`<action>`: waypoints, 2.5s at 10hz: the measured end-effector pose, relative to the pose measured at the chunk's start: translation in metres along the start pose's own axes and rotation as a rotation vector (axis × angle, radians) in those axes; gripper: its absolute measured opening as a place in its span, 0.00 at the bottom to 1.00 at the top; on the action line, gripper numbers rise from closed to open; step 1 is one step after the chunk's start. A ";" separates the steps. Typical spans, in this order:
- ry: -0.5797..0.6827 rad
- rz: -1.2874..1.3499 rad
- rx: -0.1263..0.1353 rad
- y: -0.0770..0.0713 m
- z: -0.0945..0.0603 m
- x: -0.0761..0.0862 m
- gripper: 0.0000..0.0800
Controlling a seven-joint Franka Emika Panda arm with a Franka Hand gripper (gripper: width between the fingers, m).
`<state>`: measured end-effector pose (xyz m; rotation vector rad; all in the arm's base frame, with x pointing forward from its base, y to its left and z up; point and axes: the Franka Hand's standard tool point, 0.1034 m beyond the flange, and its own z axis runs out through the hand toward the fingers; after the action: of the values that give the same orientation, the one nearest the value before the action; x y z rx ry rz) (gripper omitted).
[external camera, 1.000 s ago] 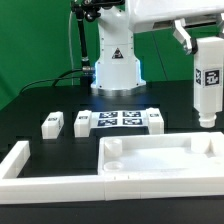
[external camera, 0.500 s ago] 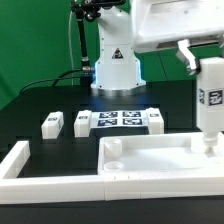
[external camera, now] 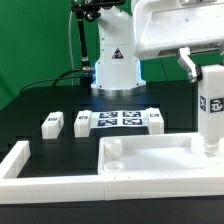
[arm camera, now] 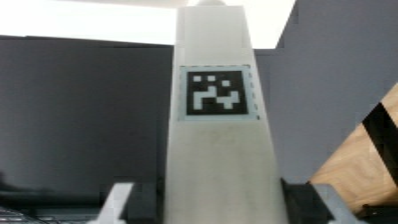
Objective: Assemble desk
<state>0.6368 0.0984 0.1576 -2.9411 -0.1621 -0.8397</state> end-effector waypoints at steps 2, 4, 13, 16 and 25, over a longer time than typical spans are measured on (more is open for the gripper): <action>-0.007 0.001 0.003 -0.003 0.003 -0.003 0.36; -0.014 -0.007 0.009 -0.009 0.006 -0.007 0.36; -0.036 -0.008 0.009 -0.010 0.030 -0.022 0.36; 0.000 -0.011 0.005 -0.012 0.030 -0.023 0.36; 0.004 -0.011 0.003 -0.011 0.030 -0.023 0.80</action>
Offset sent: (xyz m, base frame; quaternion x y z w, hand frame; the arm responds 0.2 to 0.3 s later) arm -0.0051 0.0055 -0.0079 -0.0156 -0.0003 0.0064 0.9999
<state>0.6321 0.1109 0.1207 -2.9378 -0.1797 -0.8466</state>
